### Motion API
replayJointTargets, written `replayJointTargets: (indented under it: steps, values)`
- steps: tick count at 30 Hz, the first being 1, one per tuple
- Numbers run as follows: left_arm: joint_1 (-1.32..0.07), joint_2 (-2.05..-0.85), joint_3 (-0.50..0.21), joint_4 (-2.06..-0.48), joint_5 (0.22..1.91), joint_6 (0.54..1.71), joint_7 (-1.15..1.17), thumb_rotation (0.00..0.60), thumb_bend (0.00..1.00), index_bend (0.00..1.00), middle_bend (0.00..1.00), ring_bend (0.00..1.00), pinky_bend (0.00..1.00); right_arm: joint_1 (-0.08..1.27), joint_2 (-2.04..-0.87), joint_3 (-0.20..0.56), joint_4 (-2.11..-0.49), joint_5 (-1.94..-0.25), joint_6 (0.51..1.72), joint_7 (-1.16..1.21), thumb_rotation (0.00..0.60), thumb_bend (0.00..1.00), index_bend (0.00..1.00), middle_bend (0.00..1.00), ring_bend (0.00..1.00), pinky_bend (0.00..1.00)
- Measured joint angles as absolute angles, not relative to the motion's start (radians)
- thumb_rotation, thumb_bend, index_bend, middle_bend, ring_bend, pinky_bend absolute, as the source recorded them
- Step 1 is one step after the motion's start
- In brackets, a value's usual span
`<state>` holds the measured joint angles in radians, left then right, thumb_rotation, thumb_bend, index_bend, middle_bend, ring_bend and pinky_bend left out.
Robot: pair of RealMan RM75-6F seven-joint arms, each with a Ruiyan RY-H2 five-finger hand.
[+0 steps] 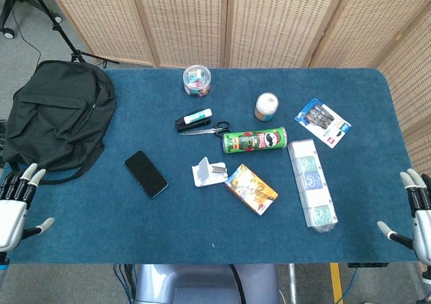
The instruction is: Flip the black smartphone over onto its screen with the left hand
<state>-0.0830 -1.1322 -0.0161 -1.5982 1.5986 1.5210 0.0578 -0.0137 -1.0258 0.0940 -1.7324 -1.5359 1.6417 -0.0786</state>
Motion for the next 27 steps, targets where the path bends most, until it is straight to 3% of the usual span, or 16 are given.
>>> replayJointTargets:
  steps: [10,19,27]
  values:
    - [-0.258,-1.175,-0.025,-1.492,1.633,1.291,0.019,0.600,0.00,0.00,0.00,0.00,0.00,-0.004,-1.036,0.099,-1.733,-1.521,1.621,-0.069,0.600,0.00,0.00,0.00,0.00,0.00]
    - [-0.441,-1.367,-0.035,-1.224,1.698,1.145,-0.050,0.600,0.06,0.06,0.00,0.00,0.00,0.008,-1.041,0.108,-1.725,-1.494,1.592,-0.058,0.600,0.00,0.00,0.00,0.00,0.00]
    - [-0.517,-1.494,-0.031,-1.099,1.688,1.080,-0.066,0.600,0.21,0.09,0.00,0.00,0.00,0.011,-1.039,0.111,-1.725,-1.483,1.583,-0.047,0.600,0.00,0.00,0.00,0.00,0.00]
